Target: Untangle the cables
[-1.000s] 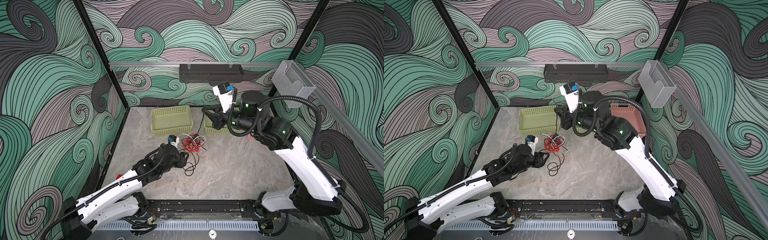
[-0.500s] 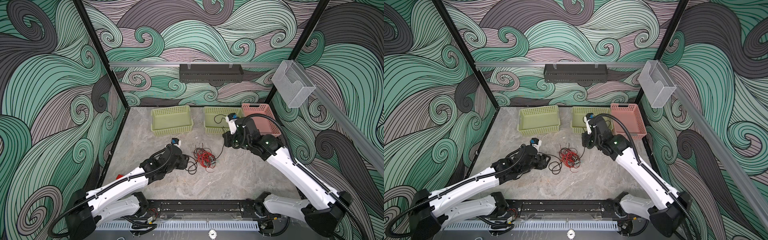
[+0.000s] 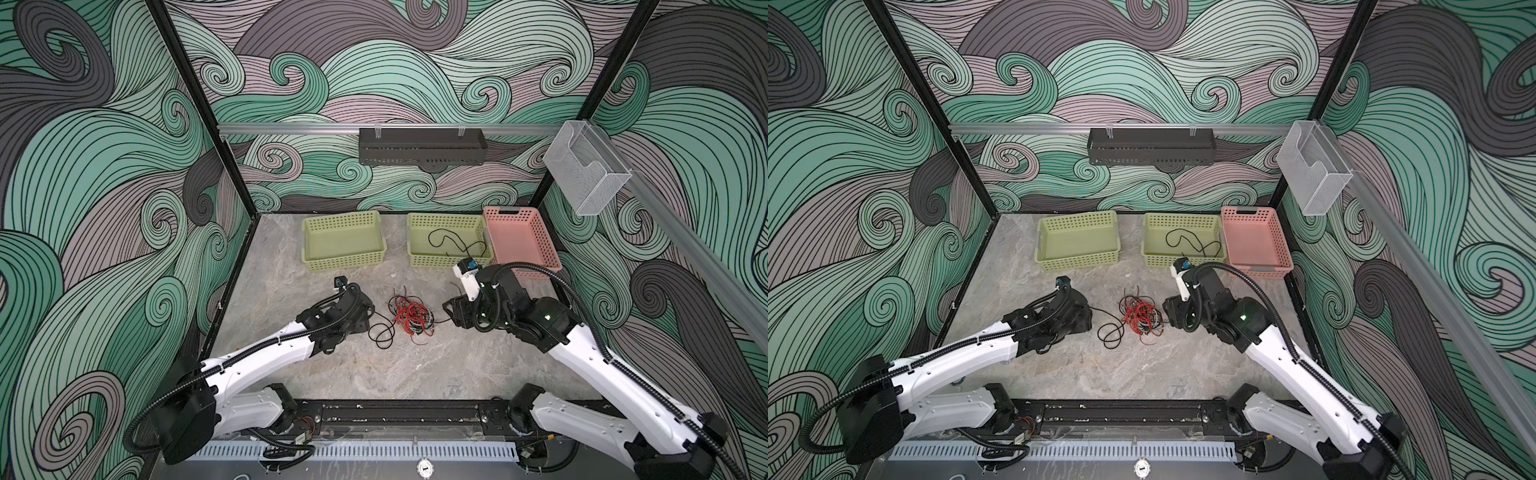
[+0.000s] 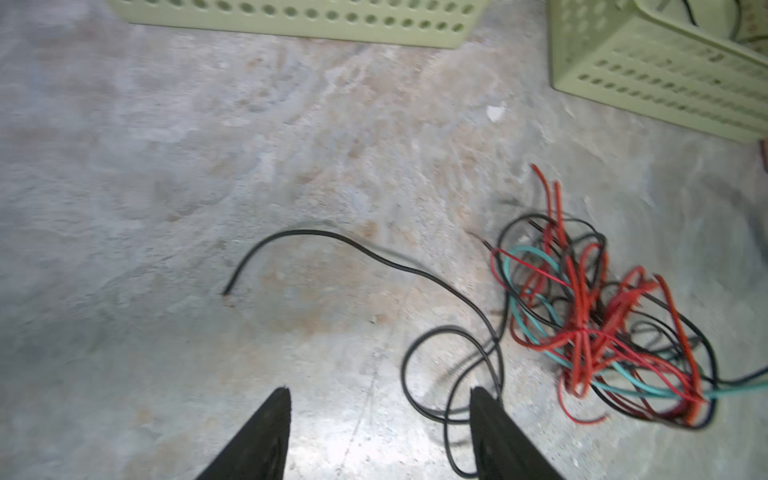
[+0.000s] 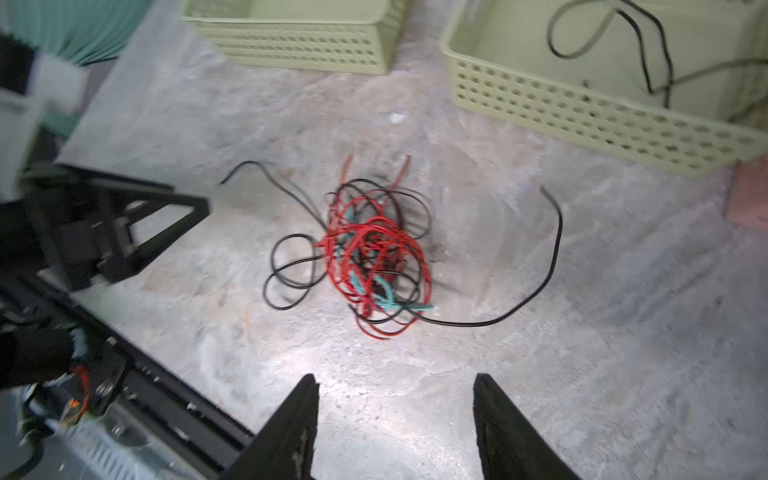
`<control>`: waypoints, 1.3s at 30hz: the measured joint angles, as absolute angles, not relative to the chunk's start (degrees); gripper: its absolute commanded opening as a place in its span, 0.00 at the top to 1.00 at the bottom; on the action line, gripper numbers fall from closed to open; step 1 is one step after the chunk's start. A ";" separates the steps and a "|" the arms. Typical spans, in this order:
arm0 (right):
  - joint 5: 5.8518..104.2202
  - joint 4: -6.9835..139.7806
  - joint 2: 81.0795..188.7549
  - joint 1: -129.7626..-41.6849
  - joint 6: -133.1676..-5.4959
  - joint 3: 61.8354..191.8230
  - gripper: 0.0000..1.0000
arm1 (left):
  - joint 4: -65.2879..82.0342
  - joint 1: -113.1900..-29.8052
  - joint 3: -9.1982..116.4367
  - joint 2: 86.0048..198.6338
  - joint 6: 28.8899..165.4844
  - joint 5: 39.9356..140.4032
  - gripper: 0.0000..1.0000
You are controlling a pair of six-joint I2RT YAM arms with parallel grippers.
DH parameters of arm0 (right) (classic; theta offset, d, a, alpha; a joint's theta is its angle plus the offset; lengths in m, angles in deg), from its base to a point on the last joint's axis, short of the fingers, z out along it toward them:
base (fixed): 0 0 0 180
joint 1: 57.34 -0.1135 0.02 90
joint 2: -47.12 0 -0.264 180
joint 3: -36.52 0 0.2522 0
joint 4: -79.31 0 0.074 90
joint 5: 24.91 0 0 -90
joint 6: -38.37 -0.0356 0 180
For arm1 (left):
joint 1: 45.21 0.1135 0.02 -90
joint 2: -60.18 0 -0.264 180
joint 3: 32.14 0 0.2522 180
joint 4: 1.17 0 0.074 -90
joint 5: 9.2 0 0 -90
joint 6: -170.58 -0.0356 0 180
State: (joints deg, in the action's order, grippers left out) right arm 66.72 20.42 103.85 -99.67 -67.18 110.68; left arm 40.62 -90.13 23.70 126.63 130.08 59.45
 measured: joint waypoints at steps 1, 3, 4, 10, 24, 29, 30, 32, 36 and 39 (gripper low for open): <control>67.48 20.29 104.33 -101.81 -66.94 112.56 0.41 | 41.52 -89.04 23.62 125.50 131.39 58.62 0.31; 68.49 20.82 106.03 -105.31 -66.02 116.12 0.43 | 42.88 -87.49 22.98 122.37 133.31 57.03 0.31; 68.71 21.39 106.88 -106.51 -65.54 117.15 0.43 | 43.64 -86.97 22.59 120.47 134.05 56.22 0.31; 63.22 28.75 121.55 -111.19 -60.39 121.39 0.49 | 49.61 -86.79 22.07 108.40 136.35 51.61 0.27; 57.45 34.19 165.94 -108.65 -45.13 139.55 0.32 | 58.44 -86.62 19.79 93.63 137.68 49.99 0.23; 58.43 33.36 172.19 -107.12 -43.18 143.00 0.52 | 57.72 -86.62 18.83 91.86 136.68 51.87 0.23; 58.78 33.10 172.89 -106.95 -42.88 143.64 0.65 | 57.65 -86.62 18.83 91.77 136.50 51.96 0.23; 58.96 32.75 173.18 -106.88 -42.70 144.80 0.89 | 57.28 -86.62 18.83 91.71 136.17 52.07 0.23; 59.88 33.43 170.92 -107.47 -43.16 143.18 1.00 | 57.28 -86.62 18.83 91.71 135.67 52.09 0.24; 60.18 33.43 164.91 -107.86 -44.12 140.64 1.00 | 57.21 -86.62 18.85 91.71 135.50 52.11 0.24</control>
